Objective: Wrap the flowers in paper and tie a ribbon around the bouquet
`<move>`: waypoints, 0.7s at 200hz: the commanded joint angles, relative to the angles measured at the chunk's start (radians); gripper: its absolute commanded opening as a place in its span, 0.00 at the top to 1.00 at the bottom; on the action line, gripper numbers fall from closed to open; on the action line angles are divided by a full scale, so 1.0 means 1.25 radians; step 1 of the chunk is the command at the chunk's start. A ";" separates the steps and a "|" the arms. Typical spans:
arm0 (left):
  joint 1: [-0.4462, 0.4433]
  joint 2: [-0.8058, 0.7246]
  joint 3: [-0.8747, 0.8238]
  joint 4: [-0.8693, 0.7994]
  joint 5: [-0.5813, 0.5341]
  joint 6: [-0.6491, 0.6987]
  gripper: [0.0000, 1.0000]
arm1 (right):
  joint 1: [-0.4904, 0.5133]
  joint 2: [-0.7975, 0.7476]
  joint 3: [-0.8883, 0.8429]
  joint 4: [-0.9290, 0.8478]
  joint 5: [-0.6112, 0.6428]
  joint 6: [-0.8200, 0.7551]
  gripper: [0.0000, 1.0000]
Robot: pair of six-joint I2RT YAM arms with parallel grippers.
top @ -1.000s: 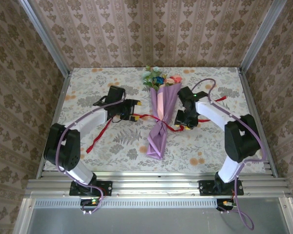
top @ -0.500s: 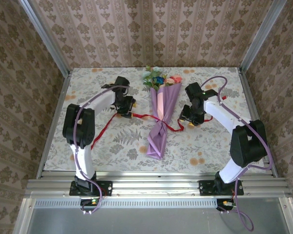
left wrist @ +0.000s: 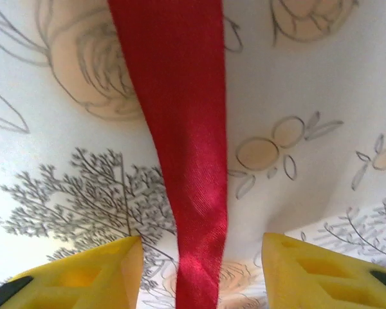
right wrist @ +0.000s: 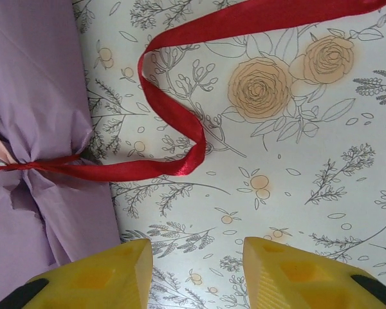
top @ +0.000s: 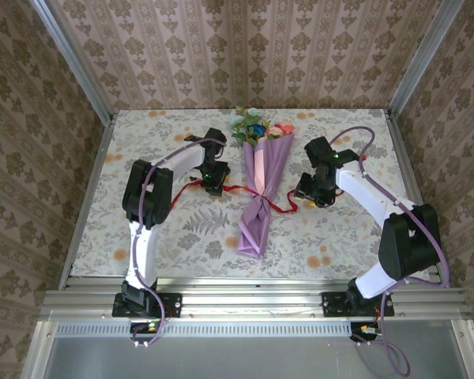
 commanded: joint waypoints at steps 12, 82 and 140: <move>-0.009 0.036 -0.033 0.075 -0.013 -0.028 0.71 | -0.016 -0.038 -0.005 -0.016 0.020 -0.005 0.57; -0.033 -0.178 -0.202 0.399 0.043 -0.054 1.00 | -0.257 0.023 0.097 -0.031 0.031 -0.064 0.56; -0.096 -0.309 -0.311 0.567 0.119 -0.131 1.00 | -0.358 0.349 0.389 -0.067 0.084 -0.126 0.56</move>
